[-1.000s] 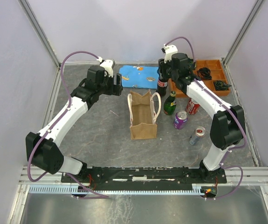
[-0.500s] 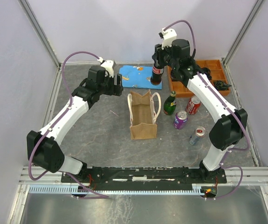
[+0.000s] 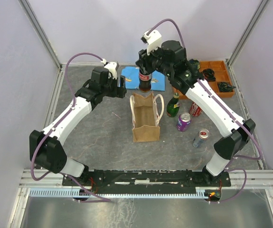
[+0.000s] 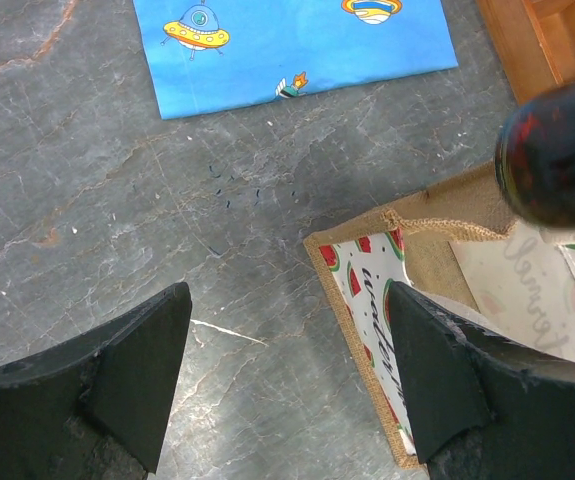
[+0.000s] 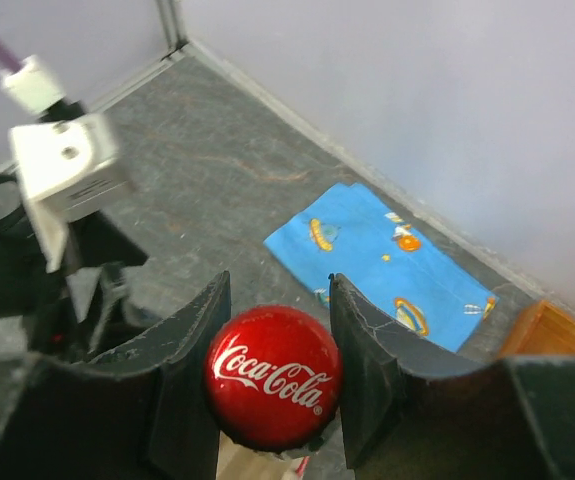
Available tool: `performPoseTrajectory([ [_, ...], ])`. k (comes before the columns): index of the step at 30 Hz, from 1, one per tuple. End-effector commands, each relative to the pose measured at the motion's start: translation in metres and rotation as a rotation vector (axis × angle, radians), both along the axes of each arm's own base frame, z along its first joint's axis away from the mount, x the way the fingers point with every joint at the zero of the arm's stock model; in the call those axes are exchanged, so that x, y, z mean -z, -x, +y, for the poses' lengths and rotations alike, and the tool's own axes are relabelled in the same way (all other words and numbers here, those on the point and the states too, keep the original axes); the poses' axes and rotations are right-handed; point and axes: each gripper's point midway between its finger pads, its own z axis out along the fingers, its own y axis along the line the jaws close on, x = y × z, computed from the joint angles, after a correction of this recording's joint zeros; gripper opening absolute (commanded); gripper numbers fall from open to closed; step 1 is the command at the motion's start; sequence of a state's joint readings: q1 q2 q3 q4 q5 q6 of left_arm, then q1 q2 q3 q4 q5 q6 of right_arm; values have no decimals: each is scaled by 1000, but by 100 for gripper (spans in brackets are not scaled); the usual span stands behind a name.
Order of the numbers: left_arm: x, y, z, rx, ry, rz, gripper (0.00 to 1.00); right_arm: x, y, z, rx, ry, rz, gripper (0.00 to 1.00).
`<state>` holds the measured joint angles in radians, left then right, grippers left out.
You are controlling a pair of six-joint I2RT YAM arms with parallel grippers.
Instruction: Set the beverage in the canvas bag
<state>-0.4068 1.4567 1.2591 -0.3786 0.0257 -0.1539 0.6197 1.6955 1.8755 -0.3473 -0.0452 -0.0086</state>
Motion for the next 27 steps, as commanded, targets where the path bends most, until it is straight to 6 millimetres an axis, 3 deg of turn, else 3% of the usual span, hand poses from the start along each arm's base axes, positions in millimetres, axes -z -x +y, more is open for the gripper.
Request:
performPoseTrajectory([
  [1, -22, -11, -6, -19, 69, -53, 85, -115, 46, -6, -39, -131, -258, 0],
  [7, -19, -12, -7, -19, 68, -47, 85, -110, 70, 5, -64, -116, -245, 0],
  [10, -17, -12, -7, -19, 67, -41, 85, -97, 73, 8, -63, -104, -218, 0],
  [17, -16, -12, -8, -18, 69, -35, 85, -59, 69, 11, -42, -85, -158, 0],
  [27, -6, -3, -12, 4, 88, 4, 84, -27, 60, 17, -20, -84, -115, 0],
])
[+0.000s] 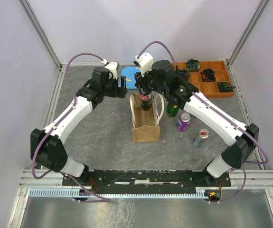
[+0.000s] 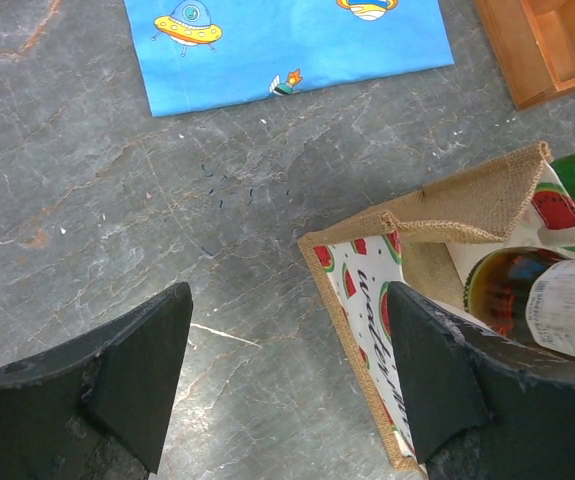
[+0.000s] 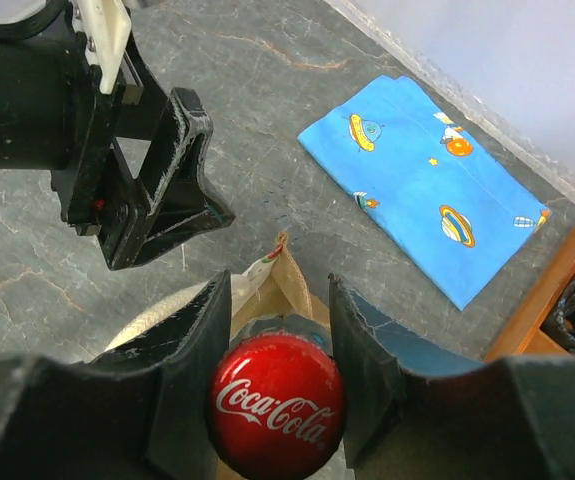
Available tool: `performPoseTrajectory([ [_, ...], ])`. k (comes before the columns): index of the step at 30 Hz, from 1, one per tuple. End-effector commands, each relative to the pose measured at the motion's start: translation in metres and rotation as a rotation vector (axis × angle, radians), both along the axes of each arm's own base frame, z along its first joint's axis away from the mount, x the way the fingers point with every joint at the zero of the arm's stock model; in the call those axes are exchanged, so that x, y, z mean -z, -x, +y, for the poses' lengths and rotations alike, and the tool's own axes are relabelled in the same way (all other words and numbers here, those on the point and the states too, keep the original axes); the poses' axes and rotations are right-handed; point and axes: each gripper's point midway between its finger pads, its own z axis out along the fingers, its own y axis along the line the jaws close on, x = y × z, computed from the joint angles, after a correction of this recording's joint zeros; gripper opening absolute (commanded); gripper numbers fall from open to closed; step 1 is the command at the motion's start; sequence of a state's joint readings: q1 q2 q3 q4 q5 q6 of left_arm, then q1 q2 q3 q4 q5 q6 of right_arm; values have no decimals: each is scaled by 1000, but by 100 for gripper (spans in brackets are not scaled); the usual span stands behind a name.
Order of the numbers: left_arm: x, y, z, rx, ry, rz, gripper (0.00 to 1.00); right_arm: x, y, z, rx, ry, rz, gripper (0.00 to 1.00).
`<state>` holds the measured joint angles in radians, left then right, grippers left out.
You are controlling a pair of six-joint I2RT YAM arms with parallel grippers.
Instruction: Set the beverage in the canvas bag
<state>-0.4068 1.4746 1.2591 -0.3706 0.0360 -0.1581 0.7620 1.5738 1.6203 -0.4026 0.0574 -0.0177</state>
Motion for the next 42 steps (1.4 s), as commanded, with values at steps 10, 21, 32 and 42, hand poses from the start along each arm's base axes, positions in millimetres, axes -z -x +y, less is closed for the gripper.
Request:
performPoseTrajectory([
  [10, 23, 62, -21, 121, 185, 158, 74, -84, -15, 6, 48, -231, -221, 0],
  [21, 21, 92, -49, 196, 405, 263, 76, -67, -21, 9, 57, -204, -195, 0],
  [32, 38, 92, -62, 216, 476, 331, 65, -59, -23, 11, 61, -187, -180, 0],
  [42, 44, 91, -64, 219, 488, 328, 53, -56, -28, 14, 71, -193, -176, 0],
])
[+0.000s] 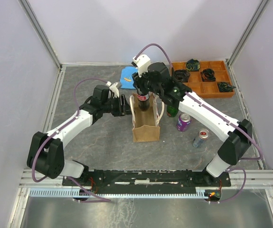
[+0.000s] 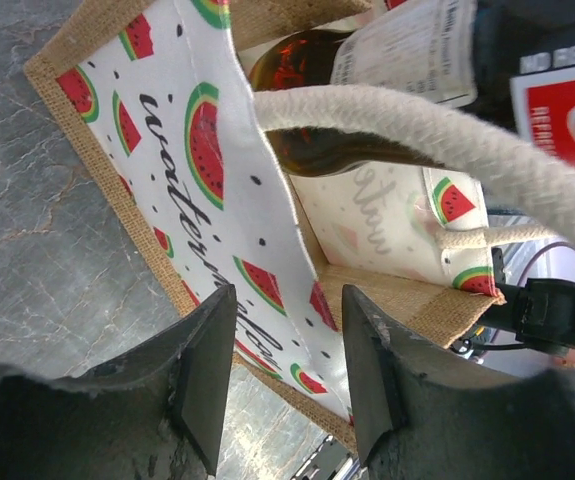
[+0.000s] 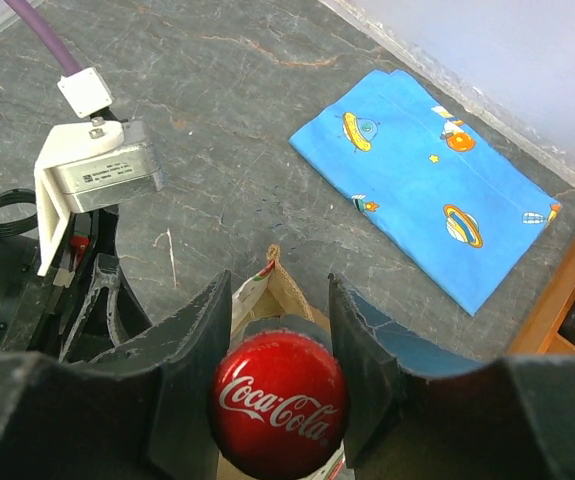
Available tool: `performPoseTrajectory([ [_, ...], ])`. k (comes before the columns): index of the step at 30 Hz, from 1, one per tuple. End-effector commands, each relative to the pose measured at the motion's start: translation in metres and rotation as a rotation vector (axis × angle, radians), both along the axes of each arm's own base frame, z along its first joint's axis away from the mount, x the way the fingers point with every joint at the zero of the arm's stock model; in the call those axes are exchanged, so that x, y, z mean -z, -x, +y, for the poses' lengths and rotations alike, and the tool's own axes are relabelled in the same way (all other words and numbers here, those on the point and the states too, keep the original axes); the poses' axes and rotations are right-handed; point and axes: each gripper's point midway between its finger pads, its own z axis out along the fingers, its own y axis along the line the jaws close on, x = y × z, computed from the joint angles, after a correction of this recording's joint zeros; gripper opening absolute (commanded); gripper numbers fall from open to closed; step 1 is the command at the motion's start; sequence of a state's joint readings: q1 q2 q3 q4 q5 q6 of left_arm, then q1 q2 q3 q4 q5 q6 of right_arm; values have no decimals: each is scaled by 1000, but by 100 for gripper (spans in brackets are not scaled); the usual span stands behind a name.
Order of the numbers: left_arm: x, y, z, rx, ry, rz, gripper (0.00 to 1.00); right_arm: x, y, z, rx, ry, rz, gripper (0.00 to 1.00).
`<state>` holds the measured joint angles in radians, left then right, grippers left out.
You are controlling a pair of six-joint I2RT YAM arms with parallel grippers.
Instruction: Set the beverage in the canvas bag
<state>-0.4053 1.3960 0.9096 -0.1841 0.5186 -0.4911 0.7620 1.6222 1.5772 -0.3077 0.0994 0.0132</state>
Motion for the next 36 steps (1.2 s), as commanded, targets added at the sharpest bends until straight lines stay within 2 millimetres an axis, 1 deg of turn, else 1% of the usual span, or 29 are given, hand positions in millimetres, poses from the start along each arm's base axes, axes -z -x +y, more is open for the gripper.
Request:
performPoseTrajectory([
  [1, -17, -5, -7, 2, 64, -42, 51, -77, -12, 6, 25, -174, -184, 0],
  [9, -18, -6, -7, 8, 62, -45, 35, -74, -17, 14, 26, -205, -186, 0],
  [13, -17, -7, -7, 10, 56, -46, 27, -68, -23, 20, 24, -202, -180, 0],
  [22, -15, -9, -9, 25, 43, -43, 22, -41, -31, 28, 34, -202, -148, 0],
  [31, -11, -9, -11, 45, 40, -27, 17, -25, -36, 30, 52, -220, -149, 0],
  [36, -10, -12, -13, 51, 42, -17, 15, -17, -38, 30, 62, -227, -154, 0],
])
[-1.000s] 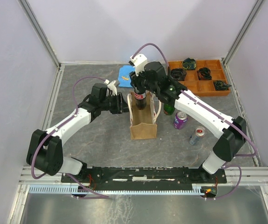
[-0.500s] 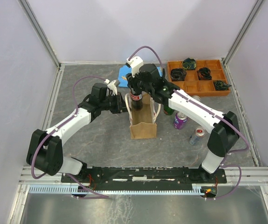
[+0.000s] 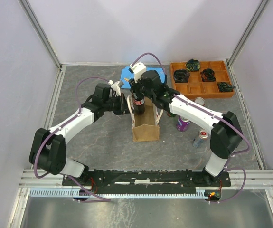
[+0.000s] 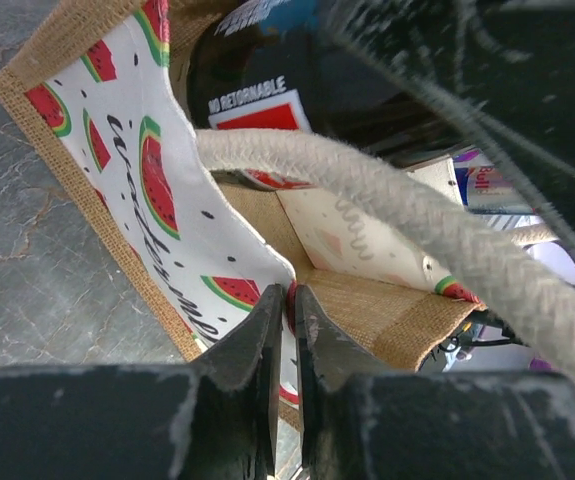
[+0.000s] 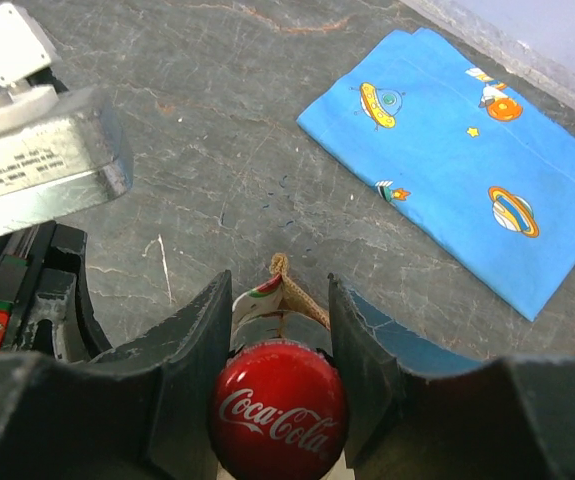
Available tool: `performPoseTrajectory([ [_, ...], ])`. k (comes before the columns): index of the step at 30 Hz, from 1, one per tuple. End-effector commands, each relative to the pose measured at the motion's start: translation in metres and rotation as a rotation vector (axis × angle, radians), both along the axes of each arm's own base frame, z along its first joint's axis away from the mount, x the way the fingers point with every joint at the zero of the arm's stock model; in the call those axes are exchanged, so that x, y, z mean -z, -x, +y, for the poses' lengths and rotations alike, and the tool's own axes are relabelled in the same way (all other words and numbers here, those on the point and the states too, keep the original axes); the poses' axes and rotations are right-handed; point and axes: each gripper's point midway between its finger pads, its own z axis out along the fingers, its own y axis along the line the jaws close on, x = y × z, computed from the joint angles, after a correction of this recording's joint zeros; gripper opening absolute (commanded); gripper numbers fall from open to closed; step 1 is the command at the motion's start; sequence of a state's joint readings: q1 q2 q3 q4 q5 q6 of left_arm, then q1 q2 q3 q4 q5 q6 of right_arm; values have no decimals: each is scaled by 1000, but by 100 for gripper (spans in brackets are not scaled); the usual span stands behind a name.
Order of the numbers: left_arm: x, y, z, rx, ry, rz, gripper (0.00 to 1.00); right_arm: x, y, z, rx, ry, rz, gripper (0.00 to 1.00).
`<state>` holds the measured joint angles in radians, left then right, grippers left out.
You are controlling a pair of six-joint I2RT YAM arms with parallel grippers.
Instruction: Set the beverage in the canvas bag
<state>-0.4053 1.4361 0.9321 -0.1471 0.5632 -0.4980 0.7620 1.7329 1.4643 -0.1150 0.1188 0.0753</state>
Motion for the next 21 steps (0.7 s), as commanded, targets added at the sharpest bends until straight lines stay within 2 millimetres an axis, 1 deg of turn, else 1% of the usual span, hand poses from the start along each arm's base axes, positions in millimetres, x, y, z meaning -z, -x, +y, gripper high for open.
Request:
performPoseTrajectory([
  [1, -6, -7, -4, 21, 7, -14, 15, -80, -16, 10, 29, -201, -208, 0],
  [13, -6, -12, -10, 43, 14, -6, 14, -53, -21, 15, 23, -169, -189, 0],
  [21, -8, -16, -12, 53, 15, -14, 14, -44, -22, 17, 16, -152, -175, 0],
])
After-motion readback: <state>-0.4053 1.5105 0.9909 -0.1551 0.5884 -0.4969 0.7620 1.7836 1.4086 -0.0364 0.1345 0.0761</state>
